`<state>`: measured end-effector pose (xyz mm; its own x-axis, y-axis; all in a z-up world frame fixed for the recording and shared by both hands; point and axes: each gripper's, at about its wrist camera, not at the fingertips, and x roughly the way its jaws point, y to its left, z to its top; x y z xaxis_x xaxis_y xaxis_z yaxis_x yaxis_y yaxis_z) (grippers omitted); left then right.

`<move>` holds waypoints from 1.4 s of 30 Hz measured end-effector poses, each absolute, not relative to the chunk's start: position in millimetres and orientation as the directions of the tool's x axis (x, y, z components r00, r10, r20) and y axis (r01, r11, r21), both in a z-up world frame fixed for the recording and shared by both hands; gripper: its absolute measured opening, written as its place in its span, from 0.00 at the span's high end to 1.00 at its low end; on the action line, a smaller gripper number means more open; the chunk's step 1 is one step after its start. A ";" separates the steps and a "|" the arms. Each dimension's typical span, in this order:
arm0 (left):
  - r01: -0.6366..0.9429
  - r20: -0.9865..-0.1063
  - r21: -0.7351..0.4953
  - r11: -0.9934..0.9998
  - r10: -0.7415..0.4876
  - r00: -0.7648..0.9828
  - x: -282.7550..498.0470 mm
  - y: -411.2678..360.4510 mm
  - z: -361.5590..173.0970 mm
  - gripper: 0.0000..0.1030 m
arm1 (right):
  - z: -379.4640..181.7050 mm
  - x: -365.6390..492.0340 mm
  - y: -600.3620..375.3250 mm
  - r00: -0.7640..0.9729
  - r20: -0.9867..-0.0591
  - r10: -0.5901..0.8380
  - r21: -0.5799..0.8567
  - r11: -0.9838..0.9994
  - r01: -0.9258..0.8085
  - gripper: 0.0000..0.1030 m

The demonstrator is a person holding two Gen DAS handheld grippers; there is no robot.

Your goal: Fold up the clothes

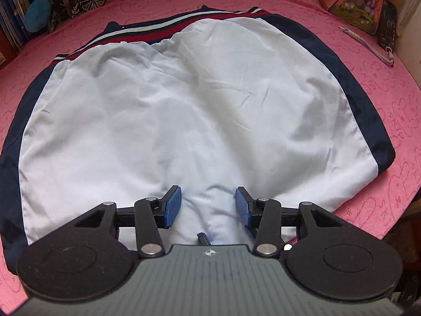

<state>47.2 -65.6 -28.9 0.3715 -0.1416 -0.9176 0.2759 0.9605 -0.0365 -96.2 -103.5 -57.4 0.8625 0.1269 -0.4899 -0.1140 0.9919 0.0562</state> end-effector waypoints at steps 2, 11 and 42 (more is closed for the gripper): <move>0.270 -0.911 -0.019 0.963 -0.128 0.392 52.6 -68.4 -29.9 0.56 | -57.4 -96.1 -104.0 0.862 -0.490 0.127 0.056 0.992 -0.114 0.65; 0.198 -0.876 0.013 0.980 -0.084 0.474 94.4 -72.7 -32.8 0.61 | -58.7 -95.6 -103.8 0.865 -0.487 0.123 0.054 0.992 -0.111 0.65; 0.217 -0.904 -0.108 0.970 -0.187 0.385 49.8 -59.1 -23.2 0.68 | -59.4 -102.5 -102.8 0.868 -0.478 0.134 0.047 0.991 -0.127 0.65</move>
